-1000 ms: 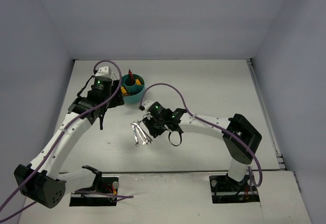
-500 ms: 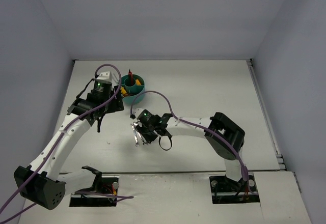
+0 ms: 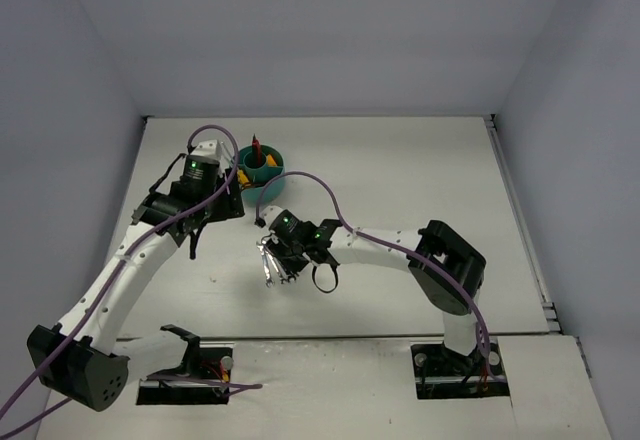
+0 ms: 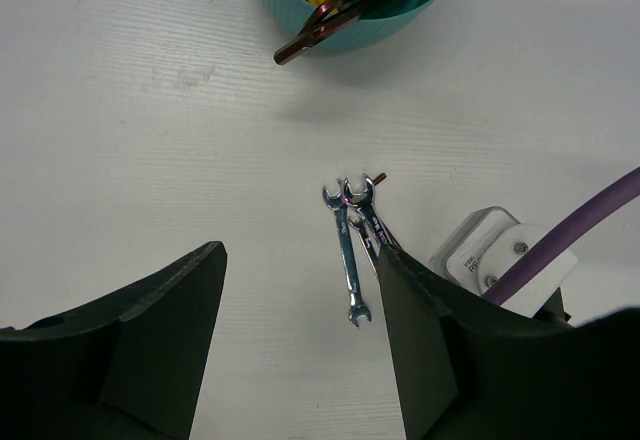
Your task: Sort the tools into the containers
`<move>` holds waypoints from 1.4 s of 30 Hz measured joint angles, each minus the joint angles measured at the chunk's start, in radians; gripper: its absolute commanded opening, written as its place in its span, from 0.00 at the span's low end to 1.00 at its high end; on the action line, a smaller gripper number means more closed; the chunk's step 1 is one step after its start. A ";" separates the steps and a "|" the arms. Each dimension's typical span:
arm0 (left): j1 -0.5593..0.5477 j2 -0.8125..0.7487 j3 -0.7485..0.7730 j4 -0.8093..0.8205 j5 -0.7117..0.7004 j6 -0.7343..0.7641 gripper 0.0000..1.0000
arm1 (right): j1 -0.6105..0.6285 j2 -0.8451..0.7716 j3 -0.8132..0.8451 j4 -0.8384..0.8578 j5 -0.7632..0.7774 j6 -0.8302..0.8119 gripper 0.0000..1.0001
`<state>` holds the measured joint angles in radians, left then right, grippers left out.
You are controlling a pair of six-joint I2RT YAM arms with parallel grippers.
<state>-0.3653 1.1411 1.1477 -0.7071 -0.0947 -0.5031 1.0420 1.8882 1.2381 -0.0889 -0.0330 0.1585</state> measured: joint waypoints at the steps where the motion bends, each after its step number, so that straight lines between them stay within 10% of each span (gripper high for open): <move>1: 0.000 0.002 0.000 0.000 0.001 0.001 0.59 | 0.000 0.002 0.000 0.000 0.001 -0.001 0.22; 42: 0.001 0.096 0.001 0.004 0.056 0.001 0.59 | -0.042 -0.005 -0.090 0.026 0.082 0.041 0.00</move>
<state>-0.3645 1.2370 1.1484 -0.7031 -0.0383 -0.5020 0.9999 1.8828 1.1480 -0.0625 0.0495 0.1995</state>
